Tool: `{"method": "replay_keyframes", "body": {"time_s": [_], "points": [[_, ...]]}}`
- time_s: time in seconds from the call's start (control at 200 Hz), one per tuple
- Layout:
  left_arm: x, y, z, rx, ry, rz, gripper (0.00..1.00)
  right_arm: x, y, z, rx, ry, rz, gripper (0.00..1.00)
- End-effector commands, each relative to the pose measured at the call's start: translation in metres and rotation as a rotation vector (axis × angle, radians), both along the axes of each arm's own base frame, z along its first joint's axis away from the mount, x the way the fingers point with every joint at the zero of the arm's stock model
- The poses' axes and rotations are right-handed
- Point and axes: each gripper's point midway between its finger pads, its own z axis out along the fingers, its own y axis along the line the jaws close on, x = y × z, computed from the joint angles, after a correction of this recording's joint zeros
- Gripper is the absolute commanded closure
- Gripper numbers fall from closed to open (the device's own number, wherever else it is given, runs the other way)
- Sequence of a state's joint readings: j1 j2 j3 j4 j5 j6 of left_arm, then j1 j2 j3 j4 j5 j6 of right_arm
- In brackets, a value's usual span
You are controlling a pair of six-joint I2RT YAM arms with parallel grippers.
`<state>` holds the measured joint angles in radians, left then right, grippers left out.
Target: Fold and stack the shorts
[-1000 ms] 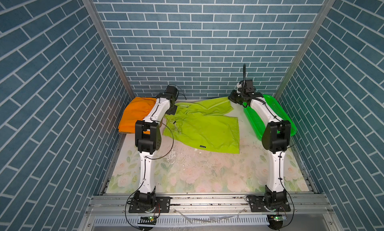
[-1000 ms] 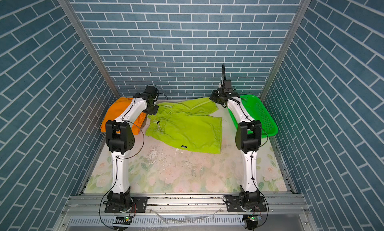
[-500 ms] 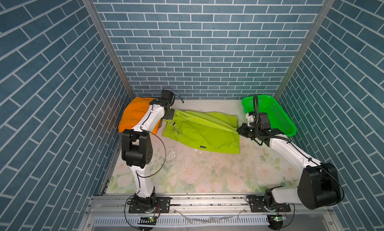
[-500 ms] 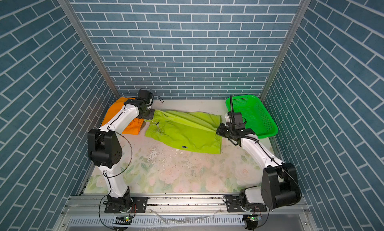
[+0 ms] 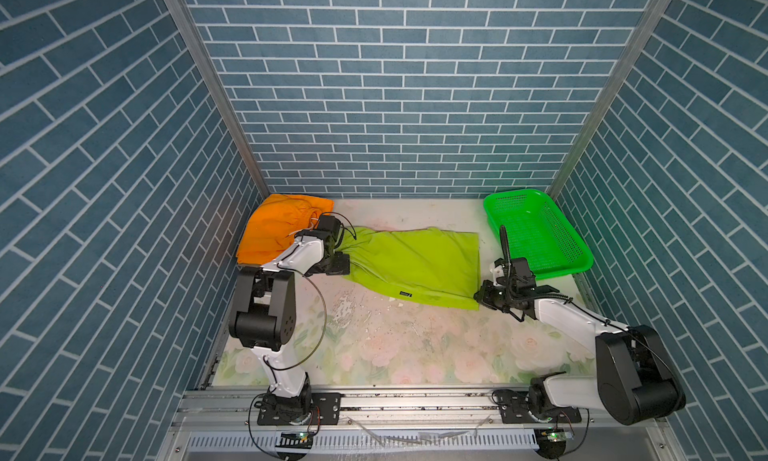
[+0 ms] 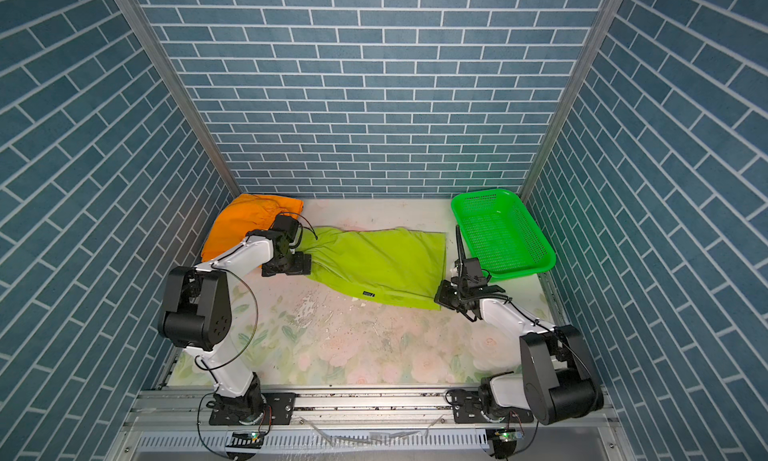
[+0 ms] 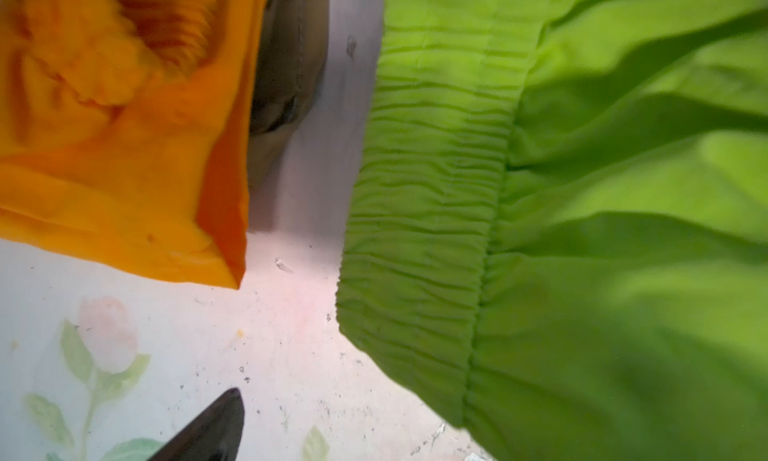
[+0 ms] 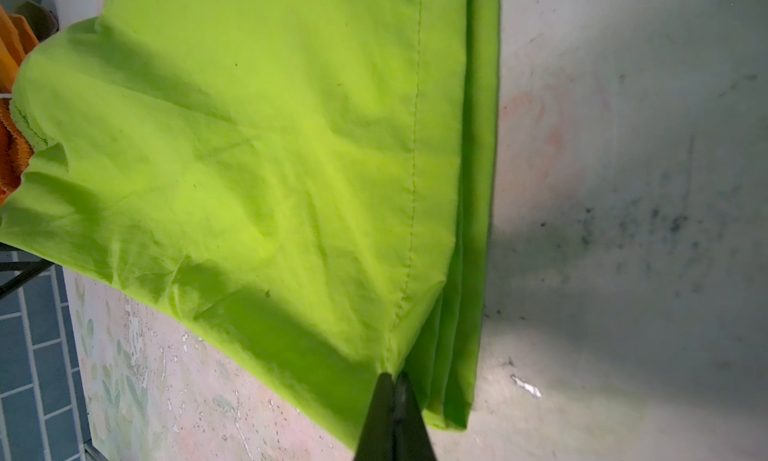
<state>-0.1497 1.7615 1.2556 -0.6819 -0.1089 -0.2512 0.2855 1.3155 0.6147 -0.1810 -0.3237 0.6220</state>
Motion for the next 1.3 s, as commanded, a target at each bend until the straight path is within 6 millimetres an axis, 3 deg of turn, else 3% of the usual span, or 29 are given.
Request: {"method": "replay_keyframes", "body": {"time_s": [0.0, 0.105, 0.17, 0.225, 0.325, 0.405, 0.495, 0.585, 0.66, 0.915, 1.235, 1.295], "points": [[0.014, 0.007, 0.05, 0.006, -0.138, 0.043, 0.01, -0.001, -0.009, 0.01, -0.065, -0.035, 0.004, 1.0], [0.016, 0.018, 0.082, 0.02, -0.208, 0.066, 0.0, -0.01, -0.012, -0.001, -0.081, -0.004, 0.011, 1.0], [0.022, 0.011, 0.092, -0.033, -0.239, 0.059, 0.0, -0.015, -0.011, -0.01, -0.071, 0.017, 0.017, 1.0], [0.03, -0.007, 0.095, -0.117, -0.252, 0.044, 0.0, -0.019, -0.013, -0.018, -0.08, 0.038, 0.02, 1.0], [0.043, -0.057, 0.086, -0.271, -0.256, -0.016, 0.0, -0.022, -0.01, -0.024, -0.078, 0.073, 0.039, 1.0], [0.051, -0.094, 0.068, -0.344, -0.229, -0.06, 0.0, -0.019, -0.01, -0.012, -0.079, 0.059, 0.038, 0.84], [0.056, -0.126, 0.042, -0.41, -0.168, -0.099, 0.0, -0.002, -0.011, 0.025, -0.084, -0.031, 0.018, 0.63], [0.055, -0.121, 0.017, -0.366, -0.109, -0.091, 0.0, 0.022, -0.008, 0.06, -0.087, -0.11, 0.009, 0.27], [0.047, -0.107, 0.008, -0.313, -0.091, -0.08, 0.0, 0.043, -0.006, 0.066, -0.092, -0.119, 0.009, 0.02], [0.016, -0.075, -0.016, -0.272, -0.045, -0.038, 0.0, 0.106, 0.001, 0.028, -0.107, -0.07, 0.02, 0.01], [-0.021, -0.08, -0.041, -0.345, -0.002, -0.03, 0.0, 0.123, 0.007, -0.026, -0.138, 0.004, 0.069, 0.01], [-0.029, -0.081, -0.045, -0.358, 0.008, -0.027, 0.01, 0.125, 0.009, -0.036, -0.139, 0.017, 0.072, 0.06]]}}
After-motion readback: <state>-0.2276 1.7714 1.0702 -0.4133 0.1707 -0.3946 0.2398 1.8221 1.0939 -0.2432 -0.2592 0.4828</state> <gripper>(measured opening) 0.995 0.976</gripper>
